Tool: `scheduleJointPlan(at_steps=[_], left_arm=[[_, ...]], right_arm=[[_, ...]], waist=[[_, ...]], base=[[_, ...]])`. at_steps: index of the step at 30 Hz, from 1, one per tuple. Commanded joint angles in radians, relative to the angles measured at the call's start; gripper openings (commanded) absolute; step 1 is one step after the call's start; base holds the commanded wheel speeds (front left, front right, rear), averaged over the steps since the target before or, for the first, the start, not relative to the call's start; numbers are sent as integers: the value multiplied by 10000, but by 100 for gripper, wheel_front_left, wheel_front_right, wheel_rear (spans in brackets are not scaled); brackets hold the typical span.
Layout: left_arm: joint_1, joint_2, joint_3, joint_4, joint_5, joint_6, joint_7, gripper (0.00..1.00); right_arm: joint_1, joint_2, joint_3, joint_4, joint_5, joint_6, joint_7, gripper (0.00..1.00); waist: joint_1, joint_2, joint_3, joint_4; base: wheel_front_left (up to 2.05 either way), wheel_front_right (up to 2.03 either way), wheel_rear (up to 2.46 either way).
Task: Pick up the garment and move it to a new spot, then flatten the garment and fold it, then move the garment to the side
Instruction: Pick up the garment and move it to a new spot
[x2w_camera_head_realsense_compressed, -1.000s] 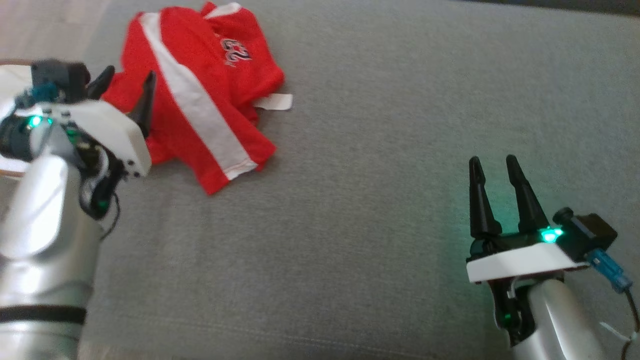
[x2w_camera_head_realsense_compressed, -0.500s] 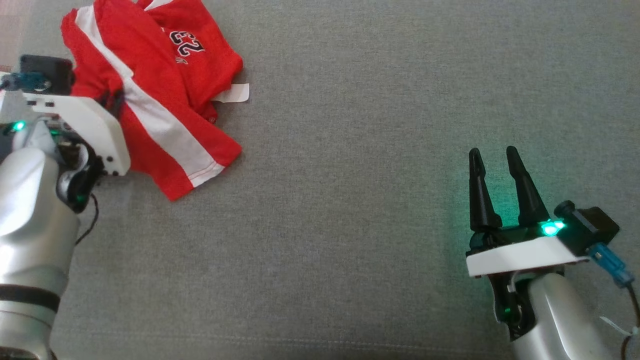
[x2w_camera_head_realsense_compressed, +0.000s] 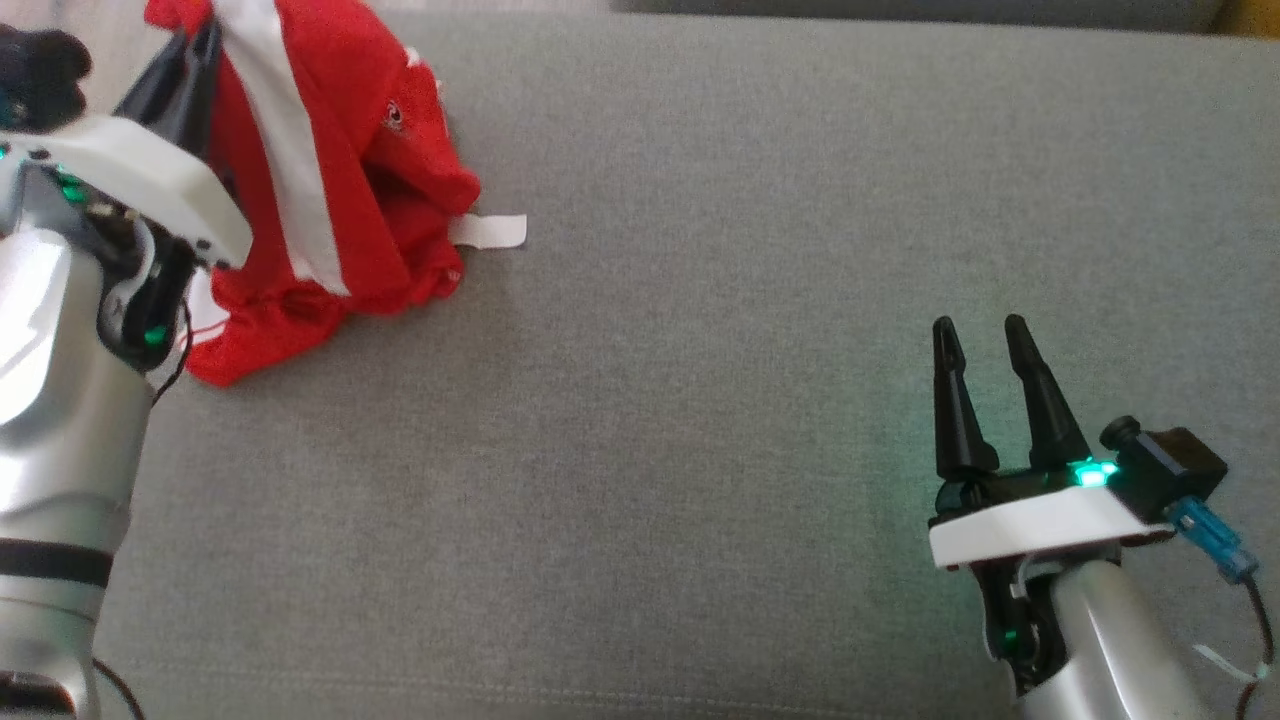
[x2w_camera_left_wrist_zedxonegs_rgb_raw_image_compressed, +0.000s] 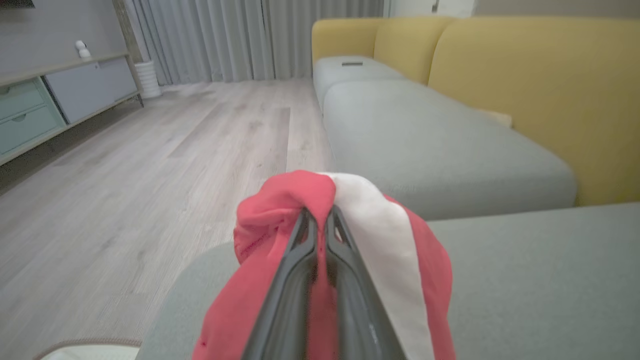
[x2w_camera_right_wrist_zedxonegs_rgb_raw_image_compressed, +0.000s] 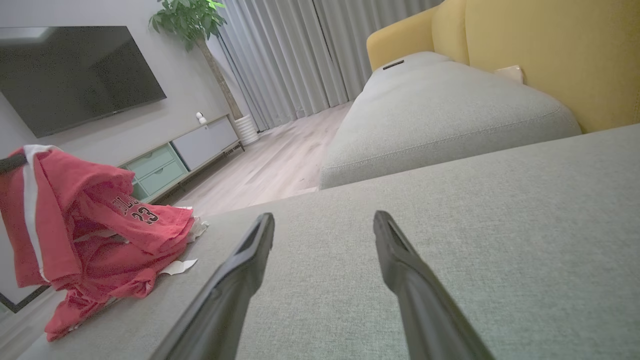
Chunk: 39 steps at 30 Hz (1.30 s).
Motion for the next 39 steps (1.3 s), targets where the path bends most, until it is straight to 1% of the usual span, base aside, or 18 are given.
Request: scheduleJointPlan(at_steps=[1, 4, 9, 12, 16, 17, 18, 23, 26, 31, 35, 36, 37, 39], left_arm=[[-428, 456, 564, -627, -174, 109, -195, 0], [-141, 352, 740, -1300, -402, 317, -280, 0], [517, -26, 861, -2565, -868, 598, -114, 0], [948, -475, 791, -3356, -1198, 761, 85, 0], [1384, -1255, 623, -4234, -1597, 1061, 246, 0], [1384, -1255, 623, -4234, -1597, 1061, 246, 0], [1522, -1681, 473, -4532, -1714, 1203, 251, 0], [1577, -2673, 139, -4750, -1792, 1569, -115, 0], [1434, -3072, 6, -4648, -1943, 1762, -616, 0], [1043, -3301, -355, -4359, -2318, 2175, -1426, 0], [1011, -3317, -1078, -4100, -2914, 2581, -1719, 0], [1048, -3318, -1343, -3947, -2972, 2665, -1742, 79], [1104, -3318, -1658, -3743, -3042, 2678, -1753, 100], [1151, -3319, -2169, -3283, -2906, 2649, -1768, 100]], right_arm=[[51, -45, 287, -236, 124, -9, -109, 100], [141, -45, 351, -202, 228, -9, -109, 100], [208, -45, 512, -167, 332, -9, -109, 100], [197, -45, 564, -172, 364, -9, -109, 100], [152, -45, 564, -220, 434, -9, -109, 100], [152, -45, 564, -220, 434, -9, -109, 100], [99, -45, 595, -263, 457, -9, -109, 100], [-117, -45, 738, -421, 530, -9, -109, 100], [-218, -45, 806, -509, 572, -9, -109, 100], [-316, -45, 841, -669, 618, -9, -109, 100], [-317, -45, 803, -793, 619, -9, -109, 100], [-317, -45, 793, -817, 613, -9, -109, 100], [-315, -45, 774, -840, 599, -9, -109, 100], [-317, -45, 707, -881, 574, -9, -109, 100]], waist=[[0, 0, -317, 25], [0, 0, -543, -14], [0, 0, -822, -218], [0, 0, -918, -464], [0, 0, -959, -928], [0, 0, -959, -928], [0, 0, -928, -1247], [0, 0, -727, -2307], [0, 0, -619, -2980], [0, 0, -449, -3848], [0, 0, -323, -4134], [0, 0, -294, -4148], [0, 0, -252, -4143], [0, 0, -177, -4078]], base=[[0, 0, 0], [0, 0, 0], [0, 0, 0], [0, 0, 0], [0, 0, 0], [0, 0, 0], [0, 0, 0], [0, 0, 0], [0, 0, 0], [0, 0, 0], [0, 0, 0], [0, 0, 0], [0, 0, 0], [0, 0, 0]])
